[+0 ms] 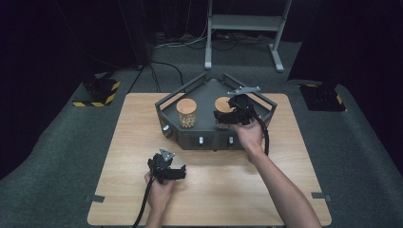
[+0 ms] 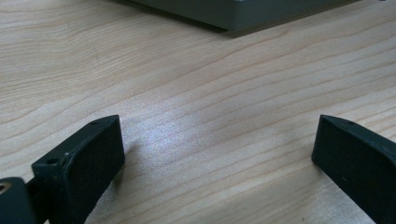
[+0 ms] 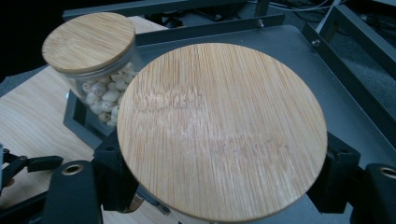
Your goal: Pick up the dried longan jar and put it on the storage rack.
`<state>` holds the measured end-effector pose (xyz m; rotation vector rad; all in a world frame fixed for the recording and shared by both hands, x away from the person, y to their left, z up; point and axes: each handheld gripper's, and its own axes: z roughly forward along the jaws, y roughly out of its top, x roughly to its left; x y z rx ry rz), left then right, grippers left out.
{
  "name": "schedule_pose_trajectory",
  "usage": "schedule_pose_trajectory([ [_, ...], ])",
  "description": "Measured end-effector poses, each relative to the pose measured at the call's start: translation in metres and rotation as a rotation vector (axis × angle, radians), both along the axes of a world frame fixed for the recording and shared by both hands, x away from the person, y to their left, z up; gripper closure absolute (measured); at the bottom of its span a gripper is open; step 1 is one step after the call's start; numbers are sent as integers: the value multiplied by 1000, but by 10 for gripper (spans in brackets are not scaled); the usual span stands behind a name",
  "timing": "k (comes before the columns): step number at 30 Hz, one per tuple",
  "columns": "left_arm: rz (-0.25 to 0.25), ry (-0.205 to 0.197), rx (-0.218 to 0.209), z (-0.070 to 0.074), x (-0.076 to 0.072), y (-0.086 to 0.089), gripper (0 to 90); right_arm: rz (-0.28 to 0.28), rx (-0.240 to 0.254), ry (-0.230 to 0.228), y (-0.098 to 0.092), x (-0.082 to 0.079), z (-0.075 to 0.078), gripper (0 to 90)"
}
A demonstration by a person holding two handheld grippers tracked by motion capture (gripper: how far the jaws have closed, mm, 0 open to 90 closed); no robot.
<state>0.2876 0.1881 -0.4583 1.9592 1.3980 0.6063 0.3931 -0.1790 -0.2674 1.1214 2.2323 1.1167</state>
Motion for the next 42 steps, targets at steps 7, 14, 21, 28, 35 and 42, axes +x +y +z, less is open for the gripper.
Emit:
schedule_pose_trajectory([
  [7, 0, 0, 1, 0, 0, 0, 23, -21, -10, 7, 5, 6, -1, 258],
  [14, -1, 0, 2, 0, 0, 0, 23, -22, -26, 12, 15, 12, -4, 258],
  [21, -1, -1, 2, 0, 0, 0, 23, -27, -36, 14, 23, 16, -8, 258],
  [28, -1, -1, 2, 0, 0, 0, 23, -31, -50, 22, 30, 19, -13, 258],
  [35, -1, 0, 2, 0, 0, 0, 23, -31, -51, 29, 37, 22, -16, 258],
  [42, -1, -1, 1, 0, 0, 0, 24, -32, -54, 40, 40, 24, -18, 257],
])
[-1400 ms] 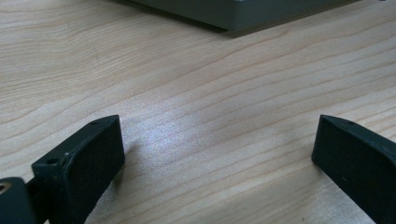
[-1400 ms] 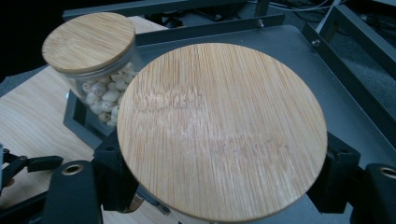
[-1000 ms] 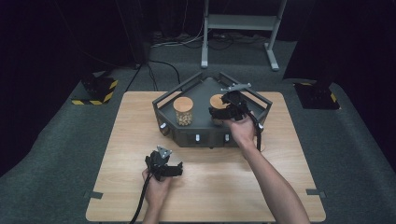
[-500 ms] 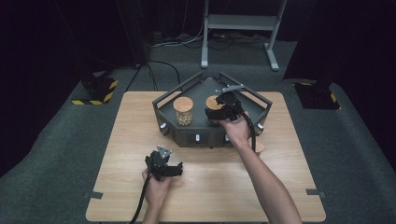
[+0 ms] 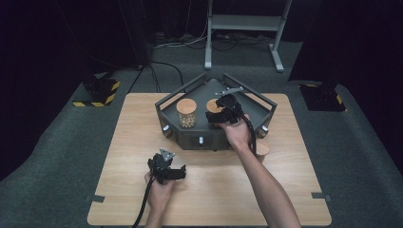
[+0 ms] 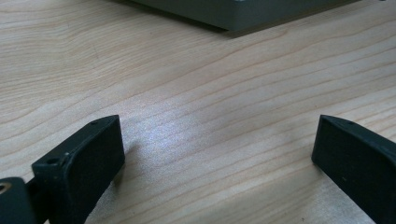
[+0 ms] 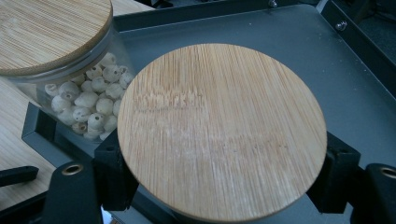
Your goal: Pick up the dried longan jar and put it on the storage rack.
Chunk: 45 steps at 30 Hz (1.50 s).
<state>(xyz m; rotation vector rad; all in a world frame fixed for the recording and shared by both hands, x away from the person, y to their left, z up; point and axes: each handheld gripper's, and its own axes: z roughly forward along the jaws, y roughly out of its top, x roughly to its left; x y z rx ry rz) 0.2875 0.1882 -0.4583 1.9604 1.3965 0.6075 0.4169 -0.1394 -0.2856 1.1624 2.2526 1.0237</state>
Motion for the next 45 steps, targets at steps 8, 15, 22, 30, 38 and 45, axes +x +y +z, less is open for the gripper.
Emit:
schedule_pose_trajectory([
  [8, 0, 0, 0, 0, 0, 0, 23, -3, 2, 2, -1, 0, -2, 258],
  [15, 0, 0, 0, 0, 0, 0, 23, 1, 4, -4, -2, 0, -6, 257],
  [22, 0, 0, 0, 0, 0, 0, 23, 10, -8, -7, -1, -1, -6, 257],
  [30, 0, 0, 0, 0, 0, 0, 23, 12, -3, -5, -3, -1, -7, 255],
  [38, 0, 0, -1, 0, 0, 0, 23, 15, 5, 1, -4, 1, -7, 251],
  [45, 0, 0, 0, 0, 0, 0, 24, 24, 19, 10, -7, 3, -8, 223],
])
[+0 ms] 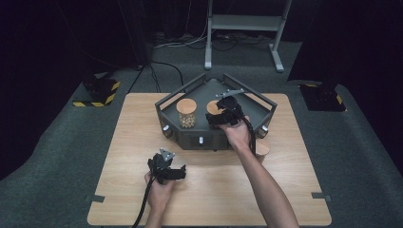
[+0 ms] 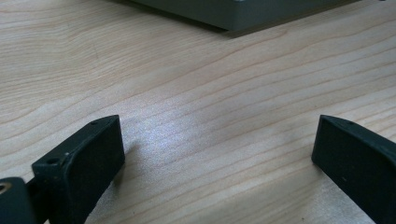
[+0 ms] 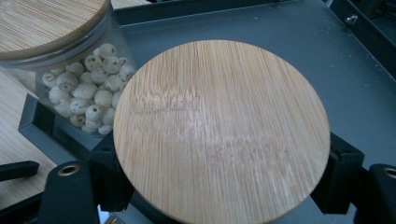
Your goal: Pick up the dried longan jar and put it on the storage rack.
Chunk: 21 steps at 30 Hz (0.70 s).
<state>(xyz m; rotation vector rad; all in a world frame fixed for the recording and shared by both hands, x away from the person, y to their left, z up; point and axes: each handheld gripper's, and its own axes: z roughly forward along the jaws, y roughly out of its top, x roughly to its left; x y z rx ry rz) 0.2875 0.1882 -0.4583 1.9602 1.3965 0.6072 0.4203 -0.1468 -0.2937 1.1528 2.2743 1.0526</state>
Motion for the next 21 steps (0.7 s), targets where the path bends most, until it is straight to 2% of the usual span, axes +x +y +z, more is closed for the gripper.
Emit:
schedule_pose_trajectory([
  [4, 0, 0, 0, 0, 0, 0, 23, 7, 31, 17, -4, 3, -1, 156],
  [9, 0, 0, 0, 0, 0, 0, 23, 25, 39, 22, -6, 4, 0, 104],
  [21, 0, 0, 0, 0, 0, 0, 23, 13, 67, 17, -19, -2, 8, 93],
])
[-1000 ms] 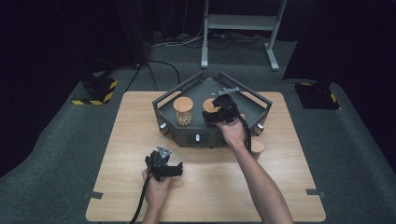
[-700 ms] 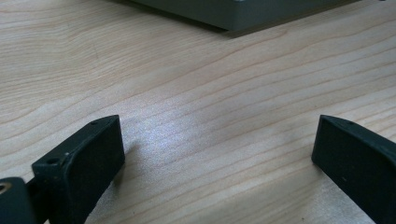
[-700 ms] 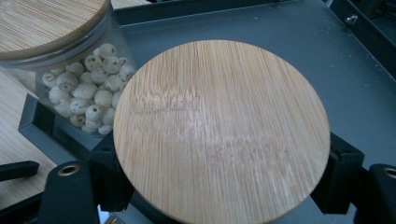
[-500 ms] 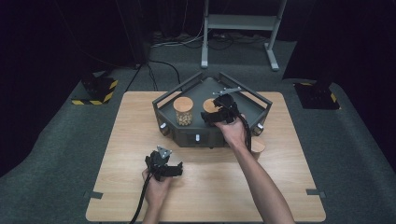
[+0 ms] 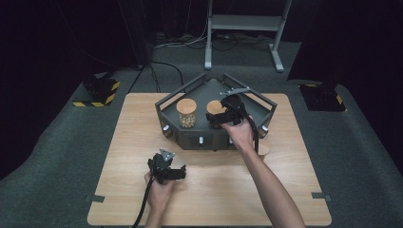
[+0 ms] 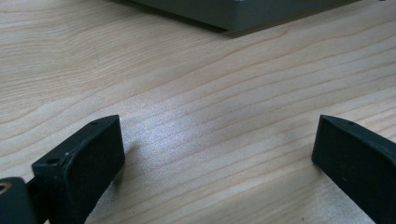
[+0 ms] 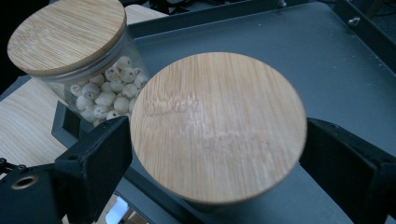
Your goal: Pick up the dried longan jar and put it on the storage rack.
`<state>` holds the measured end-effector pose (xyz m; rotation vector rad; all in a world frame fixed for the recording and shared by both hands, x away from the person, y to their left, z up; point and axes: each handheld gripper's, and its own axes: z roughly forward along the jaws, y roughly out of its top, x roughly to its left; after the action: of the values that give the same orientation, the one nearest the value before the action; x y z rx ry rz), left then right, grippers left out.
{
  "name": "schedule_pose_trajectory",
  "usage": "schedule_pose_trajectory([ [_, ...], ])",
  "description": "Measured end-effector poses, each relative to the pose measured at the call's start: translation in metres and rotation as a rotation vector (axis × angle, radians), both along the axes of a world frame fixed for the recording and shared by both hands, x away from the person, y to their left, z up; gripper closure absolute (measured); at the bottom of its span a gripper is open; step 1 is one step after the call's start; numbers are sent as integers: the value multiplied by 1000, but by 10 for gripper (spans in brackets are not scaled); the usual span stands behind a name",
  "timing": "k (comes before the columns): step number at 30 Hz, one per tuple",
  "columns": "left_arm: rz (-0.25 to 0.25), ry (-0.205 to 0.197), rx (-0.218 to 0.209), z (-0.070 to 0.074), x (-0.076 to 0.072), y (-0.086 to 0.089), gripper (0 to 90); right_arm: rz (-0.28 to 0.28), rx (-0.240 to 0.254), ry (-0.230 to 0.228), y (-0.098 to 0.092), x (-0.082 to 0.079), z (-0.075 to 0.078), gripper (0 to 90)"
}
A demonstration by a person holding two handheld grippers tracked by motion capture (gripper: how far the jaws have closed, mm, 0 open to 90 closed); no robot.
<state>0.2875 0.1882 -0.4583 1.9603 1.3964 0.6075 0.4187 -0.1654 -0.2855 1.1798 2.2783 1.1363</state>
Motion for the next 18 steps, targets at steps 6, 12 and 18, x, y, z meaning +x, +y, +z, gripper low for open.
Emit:
schedule_pose_trajectory([
  [6, 0, 0, 0, 0, 0, 0, 23, -8, 5, -3, -7, -6, 6, 93],
  [12, 0, 0, 0, 0, 0, 0, 23, 2, 4, -11, -12, -11, 10, 93],
  [18, 0, 0, 0, 0, 0, 0, 23, 8, 9, -12, -14, -12, 11, 94],
])
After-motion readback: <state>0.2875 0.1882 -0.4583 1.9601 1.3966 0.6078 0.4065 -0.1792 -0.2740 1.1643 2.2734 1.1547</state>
